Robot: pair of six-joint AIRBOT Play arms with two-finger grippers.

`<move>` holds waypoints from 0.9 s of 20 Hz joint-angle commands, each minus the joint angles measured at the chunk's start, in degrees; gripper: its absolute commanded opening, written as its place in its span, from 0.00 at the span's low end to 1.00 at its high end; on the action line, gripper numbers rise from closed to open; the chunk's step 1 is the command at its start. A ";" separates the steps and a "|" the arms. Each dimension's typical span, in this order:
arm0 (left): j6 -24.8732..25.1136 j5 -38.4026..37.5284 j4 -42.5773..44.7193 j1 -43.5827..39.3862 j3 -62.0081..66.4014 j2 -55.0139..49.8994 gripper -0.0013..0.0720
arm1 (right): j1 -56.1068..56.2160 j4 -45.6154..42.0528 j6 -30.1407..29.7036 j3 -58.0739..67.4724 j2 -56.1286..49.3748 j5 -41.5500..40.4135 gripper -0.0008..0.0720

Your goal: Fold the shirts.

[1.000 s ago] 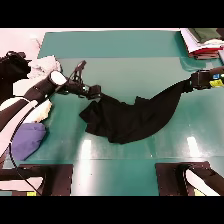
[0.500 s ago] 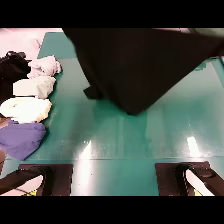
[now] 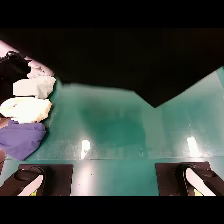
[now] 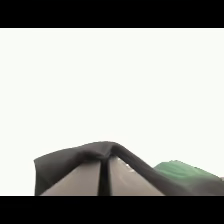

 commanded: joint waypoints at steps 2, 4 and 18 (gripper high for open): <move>-0.11 -3.63 0.55 0.09 0.50 -4.17 0.05 | -5.20 0.44 0.09 1.73 -3.15 2.51 0.03; -0.70 -8.72 -0.44 0.09 0.37 -10.29 0.05 | -4.72 1.51 0.11 1.70 -7.19 4.55 0.03; -3.06 -7.50 -0.13 0.11 -20.28 -47.08 0.05 | 7.76 -7.34 0.55 -7.04 -46.10 0.85 0.03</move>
